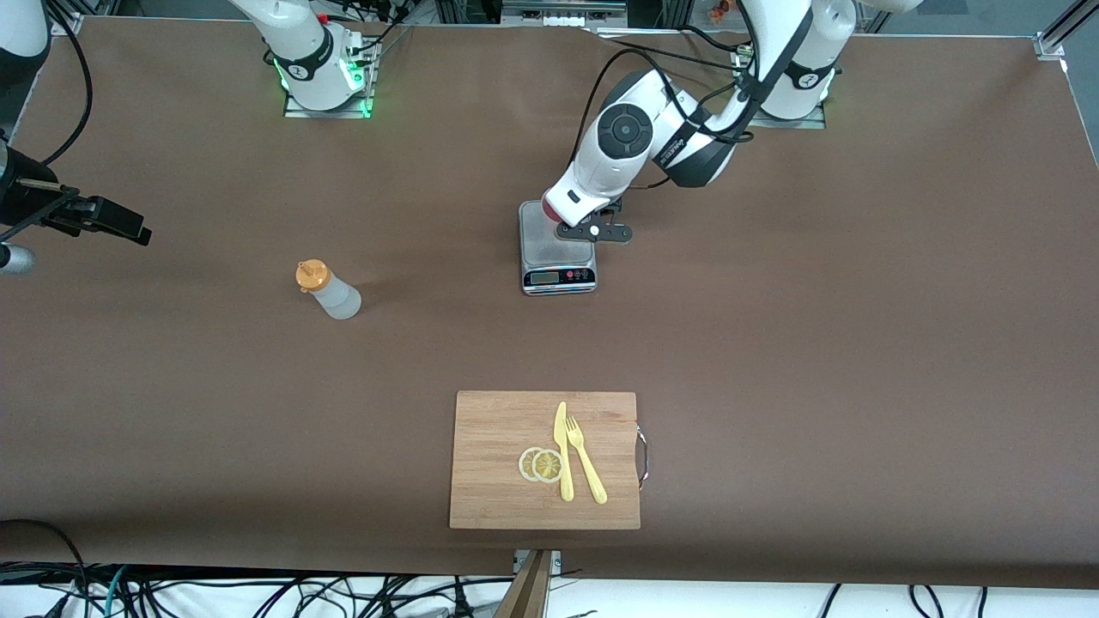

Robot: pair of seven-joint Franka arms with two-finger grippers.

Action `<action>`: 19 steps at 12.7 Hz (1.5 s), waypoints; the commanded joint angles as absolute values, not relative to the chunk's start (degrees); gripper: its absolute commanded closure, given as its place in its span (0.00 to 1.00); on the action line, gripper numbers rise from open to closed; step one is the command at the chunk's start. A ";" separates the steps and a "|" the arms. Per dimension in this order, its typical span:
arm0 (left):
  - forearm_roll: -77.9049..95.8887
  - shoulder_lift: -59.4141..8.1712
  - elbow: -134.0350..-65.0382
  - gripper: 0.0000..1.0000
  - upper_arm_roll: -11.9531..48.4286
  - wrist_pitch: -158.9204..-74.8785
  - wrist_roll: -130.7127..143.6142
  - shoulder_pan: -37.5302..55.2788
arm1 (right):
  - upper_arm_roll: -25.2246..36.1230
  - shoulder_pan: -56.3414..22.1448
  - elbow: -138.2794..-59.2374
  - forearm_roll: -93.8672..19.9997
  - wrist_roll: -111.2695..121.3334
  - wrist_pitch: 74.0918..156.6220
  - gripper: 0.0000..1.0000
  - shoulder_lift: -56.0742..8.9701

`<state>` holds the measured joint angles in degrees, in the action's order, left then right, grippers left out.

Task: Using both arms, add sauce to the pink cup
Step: 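Carry the pink cup with the left gripper onto the scale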

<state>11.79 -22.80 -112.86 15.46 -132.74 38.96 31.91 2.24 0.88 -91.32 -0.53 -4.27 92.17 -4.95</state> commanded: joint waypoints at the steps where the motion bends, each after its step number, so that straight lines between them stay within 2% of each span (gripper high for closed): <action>1: 12.39 -25.57 -111.53 1.00 14.68 -134.38 39.20 33.48 | 1.85 0.97 -90.79 -0.70 -4.75 91.41 0.00 -4.75; 7: 12.48 -28.92 -111.36 1.00 14.24 -136.41 39.29 35.07 | 1.76 0.88 -90.79 -0.35 -5.10 91.41 0.00 -4.75; 8: 12.48 -29.00 -111.36 0.65 14.06 -136.41 39.20 34.98 | 1.67 0.88 -90.79 -0.35 -5.10 91.41 0.00 -4.75; 9: 12.39 -29.00 -111.36 0.50 13.80 -136.41 39.03 34.98 | 1.67 0.88 -90.79 -0.35 -5.10 91.41 0.00 -4.75; 10: 12.22 -28.92 -111.36 0.01 13.36 -136.41 39.02 34.98 | 1.67 0.88 -90.79 -0.44 -5.18 91.41 0.00 -4.75; 19: 10.99 -24.61 -111.36 0.00 12.48 -132.81 39.20 34.63 | 1.76 -1.14 -90.70 -0.53 -4.75 91.76 0.00 -4.75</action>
<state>11.67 -26.85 -111.07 13.25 -135.04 39.02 33.88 1.68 -1.27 -91.32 -0.53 -4.66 92.33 -4.94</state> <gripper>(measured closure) 0.000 0.000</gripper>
